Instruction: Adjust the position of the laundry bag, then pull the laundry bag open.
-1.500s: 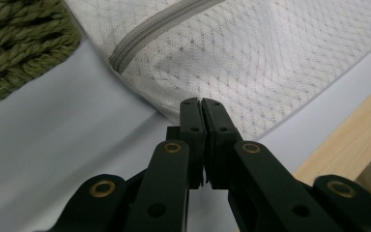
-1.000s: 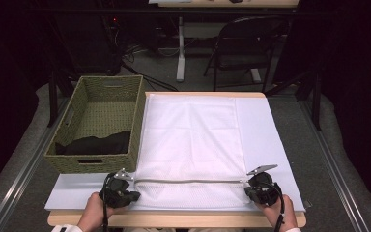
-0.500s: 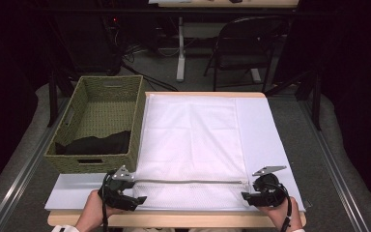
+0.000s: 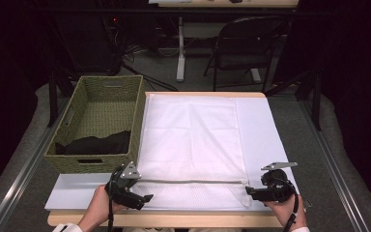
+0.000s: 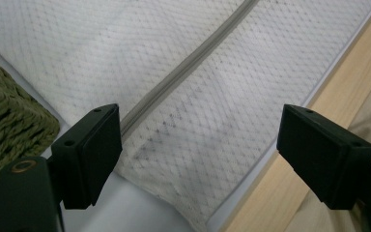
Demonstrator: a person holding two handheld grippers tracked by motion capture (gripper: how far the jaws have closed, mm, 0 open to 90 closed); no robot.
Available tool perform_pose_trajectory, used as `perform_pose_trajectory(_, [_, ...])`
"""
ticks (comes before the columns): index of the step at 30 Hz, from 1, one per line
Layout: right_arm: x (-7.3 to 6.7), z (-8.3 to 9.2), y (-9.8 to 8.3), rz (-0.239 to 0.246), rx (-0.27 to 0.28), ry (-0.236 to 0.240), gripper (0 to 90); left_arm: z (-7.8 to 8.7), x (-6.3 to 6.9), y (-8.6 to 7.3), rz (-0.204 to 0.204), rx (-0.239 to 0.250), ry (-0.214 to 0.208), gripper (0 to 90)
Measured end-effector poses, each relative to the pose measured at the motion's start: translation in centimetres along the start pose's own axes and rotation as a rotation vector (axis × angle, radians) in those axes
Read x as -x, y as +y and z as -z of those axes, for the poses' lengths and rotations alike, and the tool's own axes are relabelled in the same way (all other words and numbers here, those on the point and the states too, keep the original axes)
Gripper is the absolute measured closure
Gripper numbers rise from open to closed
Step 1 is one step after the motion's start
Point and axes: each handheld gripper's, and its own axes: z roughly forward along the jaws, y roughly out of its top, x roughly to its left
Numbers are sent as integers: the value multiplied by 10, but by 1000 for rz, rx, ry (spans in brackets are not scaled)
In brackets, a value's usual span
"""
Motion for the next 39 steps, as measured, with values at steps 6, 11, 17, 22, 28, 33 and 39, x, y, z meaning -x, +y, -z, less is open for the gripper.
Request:
perform_pose_trajectory(6, [9,0,1,-40,15,-18,353,-5,0,10,-27,-1,2,157])
perform_pose_trajectory(11, [16,-4,5,-77,10,-33,455,-10,0,17,-44,9,8,150])
perform_pose_trajectory(17, [17,-11,8,-100,-15,-40,507,-12,-2,20,-56,4,0,150])
perform_pose_trajectory(22, [18,-16,9,-115,-22,-23,527,-14,-1,20,-58,2,7,150])
perform_pose_trajectory(28, [17,-21,11,-110,-46,-24,550,-15,0,19,-61,-5,7,150])
perform_pose_trajectory(33, [15,-28,14,-109,-61,-30,564,-16,-1,19,-64,-12,-5,150])
perform_pose_trajectory(39, [13,-34,18,-100,-88,-21,556,-17,-2,18,-58,-15,-8,146])
